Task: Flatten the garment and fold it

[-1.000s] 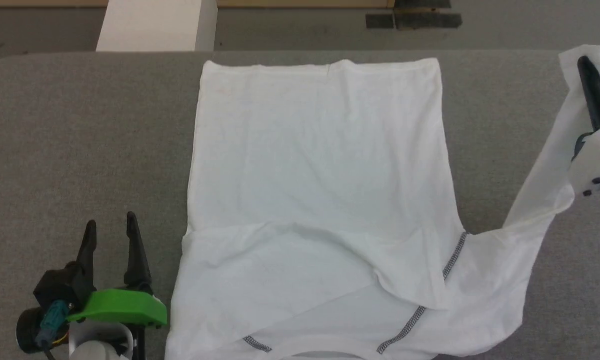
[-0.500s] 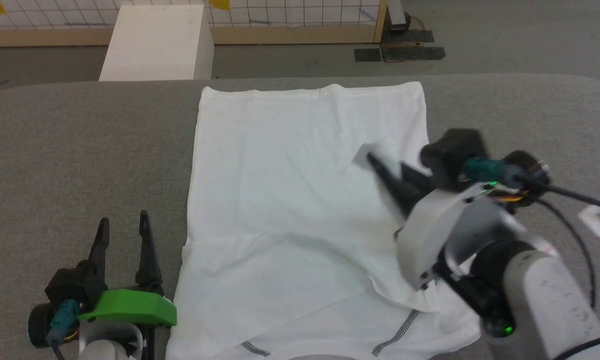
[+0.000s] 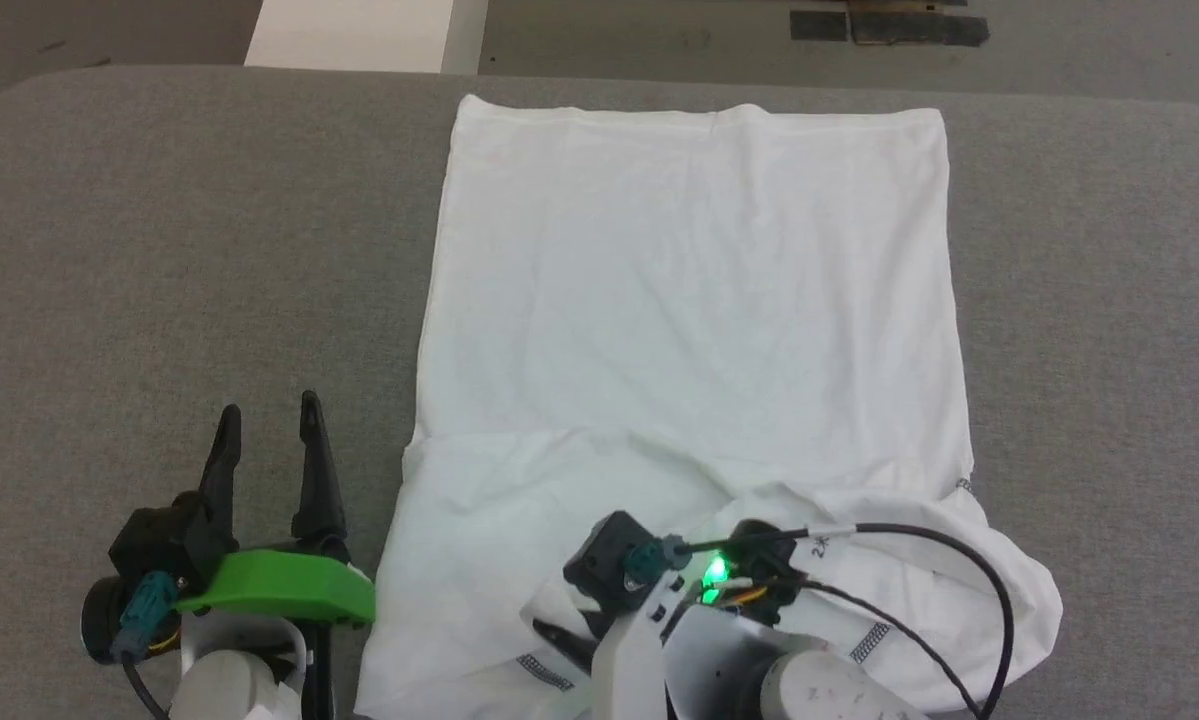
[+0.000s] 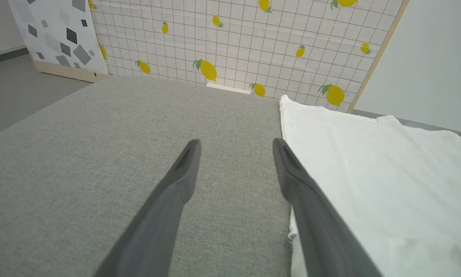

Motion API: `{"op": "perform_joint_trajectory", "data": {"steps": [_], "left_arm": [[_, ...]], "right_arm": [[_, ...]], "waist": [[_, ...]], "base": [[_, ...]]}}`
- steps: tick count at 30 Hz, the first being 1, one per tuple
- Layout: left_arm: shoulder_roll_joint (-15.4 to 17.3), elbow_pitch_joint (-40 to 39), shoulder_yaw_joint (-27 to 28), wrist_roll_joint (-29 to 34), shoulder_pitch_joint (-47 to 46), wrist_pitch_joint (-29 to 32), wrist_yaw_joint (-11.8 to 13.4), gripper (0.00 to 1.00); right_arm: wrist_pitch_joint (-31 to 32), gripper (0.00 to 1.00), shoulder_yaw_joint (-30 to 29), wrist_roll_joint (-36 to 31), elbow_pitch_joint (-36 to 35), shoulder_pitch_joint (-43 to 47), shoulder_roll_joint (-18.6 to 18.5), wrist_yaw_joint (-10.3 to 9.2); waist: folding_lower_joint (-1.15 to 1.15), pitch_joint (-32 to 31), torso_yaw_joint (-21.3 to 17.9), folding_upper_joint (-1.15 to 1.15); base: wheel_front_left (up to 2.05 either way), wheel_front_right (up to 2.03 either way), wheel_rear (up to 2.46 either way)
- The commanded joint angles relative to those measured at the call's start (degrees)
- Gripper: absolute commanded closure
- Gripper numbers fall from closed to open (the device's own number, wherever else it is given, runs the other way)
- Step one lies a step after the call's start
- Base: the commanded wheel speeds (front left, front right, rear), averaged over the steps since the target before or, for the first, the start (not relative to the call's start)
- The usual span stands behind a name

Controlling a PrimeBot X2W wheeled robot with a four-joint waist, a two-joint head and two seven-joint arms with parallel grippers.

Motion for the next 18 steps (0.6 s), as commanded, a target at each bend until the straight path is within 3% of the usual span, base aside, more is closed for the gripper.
{"op": "perform_joint_trajectory", "data": {"steps": [1, 2, 4, 10, 18], "left_arm": [[-0.5, 0.3, 0.1, 0.9, -0.9, -0.3, -0.5, 0.00], [-0.5, 0.3, 0.3, 1.0, -0.9, -0.3, -0.5, 0.00], [-0.6, 0.5, 0.6, 1.1, -0.9, -0.3, -0.4, 0.00], [-0.6, 0.8, 1.4, 1.7, -0.5, -0.3, -1.1, 0.00], [1.0, 1.2, 0.9, 2.8, -2.9, 0.1, -2.4, 0.00]], "right_arm": [[-0.4, 1.00, 0.5, 0.9, 1.0, 1.0, -0.1, -0.09], [-0.6, 0.79, 0.7, 1.3, 1.4, 1.2, -0.2, -0.09], [-1.9, 0.00, 0.2, 2.2, 1.8, 1.4, -0.1, -0.09], [-8.6, 0.00, -6.7, 3.4, -1.6, 1.8, 0.7, -0.09], [-20.1, 0.00, -25.7, -1.3, -11.5, 4.5, 2.0, -0.09]], "waist": [[0.00, 0.6, 0.4, 0.00], [0.00, 0.5, 0.3, 0.00], [0.00, 0.2, -0.3, 0.00], [0.00, -1.0, -3.0, 0.00], [0.00, 0.2, -8.1, 0.00]], "base": [[0.00, 0.00, 0.00], [0.00, 0.00, 0.00], [0.00, 0.00, 0.00], [0.00, 0.00, 0.00], [0.00, 0.00, 0.00]]}}
